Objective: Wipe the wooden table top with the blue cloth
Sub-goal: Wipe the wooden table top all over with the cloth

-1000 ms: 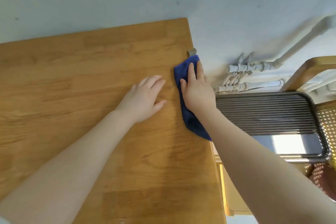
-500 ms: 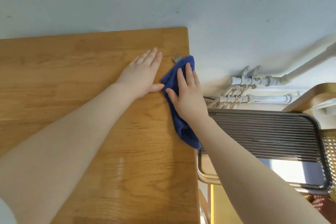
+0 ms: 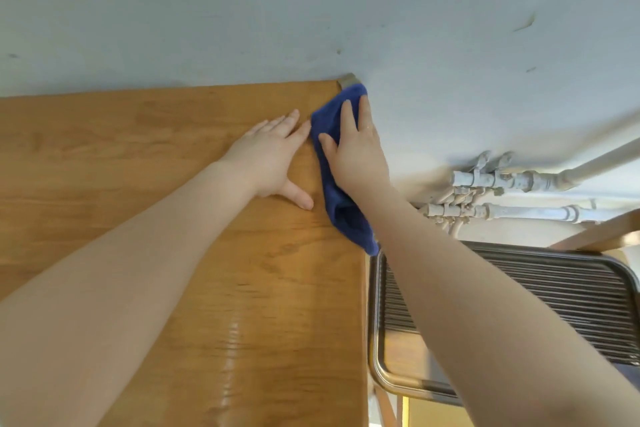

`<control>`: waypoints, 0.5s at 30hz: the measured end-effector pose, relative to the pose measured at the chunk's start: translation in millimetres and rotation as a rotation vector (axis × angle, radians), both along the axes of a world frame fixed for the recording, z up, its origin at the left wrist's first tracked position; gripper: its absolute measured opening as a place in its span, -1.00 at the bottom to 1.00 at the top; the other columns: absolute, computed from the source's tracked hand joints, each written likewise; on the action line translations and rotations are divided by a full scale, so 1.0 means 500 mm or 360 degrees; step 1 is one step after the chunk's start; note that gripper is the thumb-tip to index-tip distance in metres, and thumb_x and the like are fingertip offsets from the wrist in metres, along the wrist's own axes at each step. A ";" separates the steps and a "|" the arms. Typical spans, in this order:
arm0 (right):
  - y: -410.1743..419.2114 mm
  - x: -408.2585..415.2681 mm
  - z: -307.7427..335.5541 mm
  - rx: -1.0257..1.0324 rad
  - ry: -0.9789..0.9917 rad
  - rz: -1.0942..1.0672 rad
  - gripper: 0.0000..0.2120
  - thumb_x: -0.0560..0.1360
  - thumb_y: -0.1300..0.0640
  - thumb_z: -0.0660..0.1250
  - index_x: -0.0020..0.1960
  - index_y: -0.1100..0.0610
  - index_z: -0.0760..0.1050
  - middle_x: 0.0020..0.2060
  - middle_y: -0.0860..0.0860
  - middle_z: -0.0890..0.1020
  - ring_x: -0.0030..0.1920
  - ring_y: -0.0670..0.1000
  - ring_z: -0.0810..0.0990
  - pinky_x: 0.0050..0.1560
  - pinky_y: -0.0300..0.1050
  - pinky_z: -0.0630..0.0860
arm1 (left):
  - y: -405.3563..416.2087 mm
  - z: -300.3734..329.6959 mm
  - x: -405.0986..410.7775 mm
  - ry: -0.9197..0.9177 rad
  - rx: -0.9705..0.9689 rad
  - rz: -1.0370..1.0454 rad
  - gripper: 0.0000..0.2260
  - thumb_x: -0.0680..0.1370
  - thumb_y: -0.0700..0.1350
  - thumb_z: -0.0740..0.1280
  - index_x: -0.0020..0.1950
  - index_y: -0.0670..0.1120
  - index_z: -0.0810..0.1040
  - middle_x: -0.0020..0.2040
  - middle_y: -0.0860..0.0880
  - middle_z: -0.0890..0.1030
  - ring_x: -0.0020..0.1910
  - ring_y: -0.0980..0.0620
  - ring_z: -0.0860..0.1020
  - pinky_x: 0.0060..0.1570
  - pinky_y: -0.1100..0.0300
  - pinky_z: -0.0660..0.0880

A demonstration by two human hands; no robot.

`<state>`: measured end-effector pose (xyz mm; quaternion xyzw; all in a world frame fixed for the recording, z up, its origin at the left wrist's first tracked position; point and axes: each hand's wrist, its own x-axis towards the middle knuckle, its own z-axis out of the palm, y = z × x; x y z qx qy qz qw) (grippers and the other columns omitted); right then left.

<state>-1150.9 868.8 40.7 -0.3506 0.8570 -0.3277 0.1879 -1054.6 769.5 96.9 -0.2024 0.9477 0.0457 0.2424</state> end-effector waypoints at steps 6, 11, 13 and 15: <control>-0.028 -0.040 -0.002 -0.0013 -0.0016 0.0048 -0.41 0.59 0.02 0.15 0.51 0.15 0.01 0.53 0.11 -0.10 0.48 0.16 0.10 0.38 0.00 0.20 | -0.001 -0.005 0.016 0.0059 0.0171 0.0078 0.11 0.24 0.31 0.43 0.53 0.02 -0.20 0.54 -0.01 -0.26 0.52 0.03 -0.17 0.45 0.12 -0.11; 0.032 0.019 -0.004 -0.0013 -0.0104 -0.0009 -0.39 0.57 0.00 0.18 0.52 0.09 -0.01 0.53 0.07 -0.10 0.46 0.15 0.18 0.27 0.00 0.32 | -0.006 -0.011 0.018 0.0094 0.0155 0.0044 0.12 0.22 0.35 0.40 0.53 -0.01 -0.20 0.54 -0.03 -0.26 0.53 0.01 -0.17 0.46 0.12 -0.18; 0.023 0.009 -0.001 -0.0014 -0.0092 -0.0005 -0.39 0.57 0.00 0.18 0.52 0.09 0.00 0.53 0.08 -0.11 0.46 0.14 0.17 0.28 -0.01 0.31 | -0.007 -0.012 0.013 0.0080 0.0148 0.0045 0.13 0.22 0.35 0.40 0.53 -0.01 -0.20 0.54 -0.03 -0.26 0.53 0.01 -0.17 0.46 0.12 -0.18; -0.002 -0.017 0.000 -0.0016 -0.0091 -0.0002 -0.40 0.58 0.00 0.17 0.52 0.10 0.00 0.53 0.08 -0.12 0.46 0.14 0.18 0.27 -0.01 0.32 | -0.011 -0.015 0.011 0.0081 0.0131 0.0047 0.13 0.22 0.36 0.39 0.53 0.00 -0.20 0.54 -0.03 -0.27 0.53 0.02 -0.18 0.45 0.12 -0.20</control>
